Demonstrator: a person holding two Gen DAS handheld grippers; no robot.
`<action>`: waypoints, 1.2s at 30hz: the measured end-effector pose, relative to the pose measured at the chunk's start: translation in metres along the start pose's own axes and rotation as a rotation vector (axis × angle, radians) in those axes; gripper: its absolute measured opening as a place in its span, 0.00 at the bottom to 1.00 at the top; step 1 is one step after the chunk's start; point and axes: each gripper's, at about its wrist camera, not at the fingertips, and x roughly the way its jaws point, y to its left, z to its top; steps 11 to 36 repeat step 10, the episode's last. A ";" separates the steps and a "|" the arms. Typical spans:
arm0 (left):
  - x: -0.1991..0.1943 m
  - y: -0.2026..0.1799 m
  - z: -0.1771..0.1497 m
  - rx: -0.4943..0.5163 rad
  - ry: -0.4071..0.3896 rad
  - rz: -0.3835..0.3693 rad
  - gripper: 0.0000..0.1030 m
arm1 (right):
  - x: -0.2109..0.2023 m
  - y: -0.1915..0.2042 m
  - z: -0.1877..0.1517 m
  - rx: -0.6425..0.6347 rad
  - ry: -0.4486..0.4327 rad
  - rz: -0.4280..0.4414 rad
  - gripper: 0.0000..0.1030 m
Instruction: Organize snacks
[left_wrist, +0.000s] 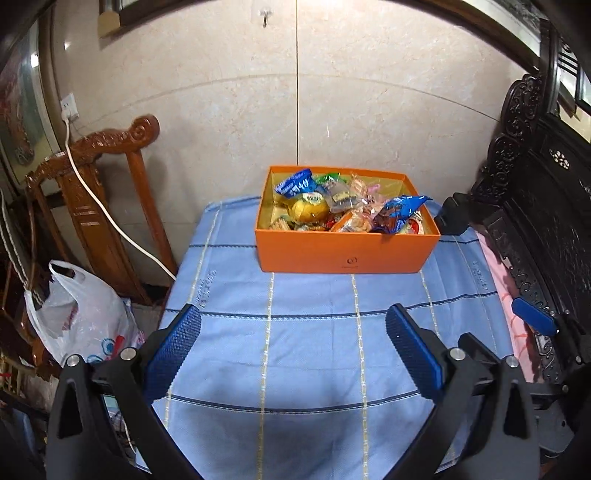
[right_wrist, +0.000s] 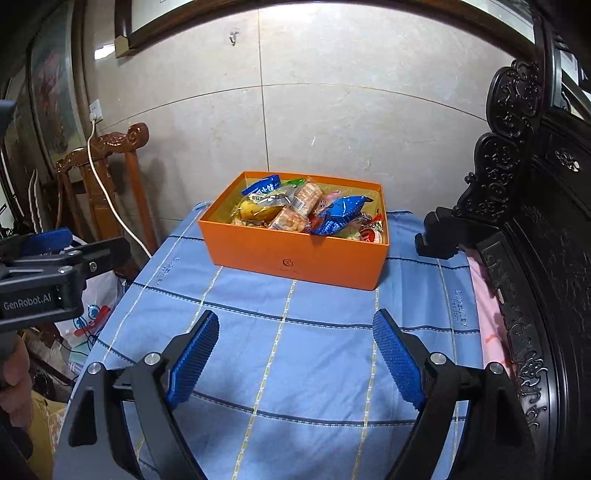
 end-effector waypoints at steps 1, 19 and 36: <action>-0.002 0.000 -0.001 0.001 0.007 -0.010 0.96 | -0.002 0.001 -0.001 -0.001 -0.001 -0.002 0.83; -0.010 0.007 -0.010 0.000 0.038 -0.011 0.96 | -0.013 0.009 -0.007 -0.009 -0.003 -0.010 0.83; -0.010 0.007 -0.010 0.000 0.038 -0.011 0.96 | -0.013 0.009 -0.007 -0.009 -0.003 -0.010 0.83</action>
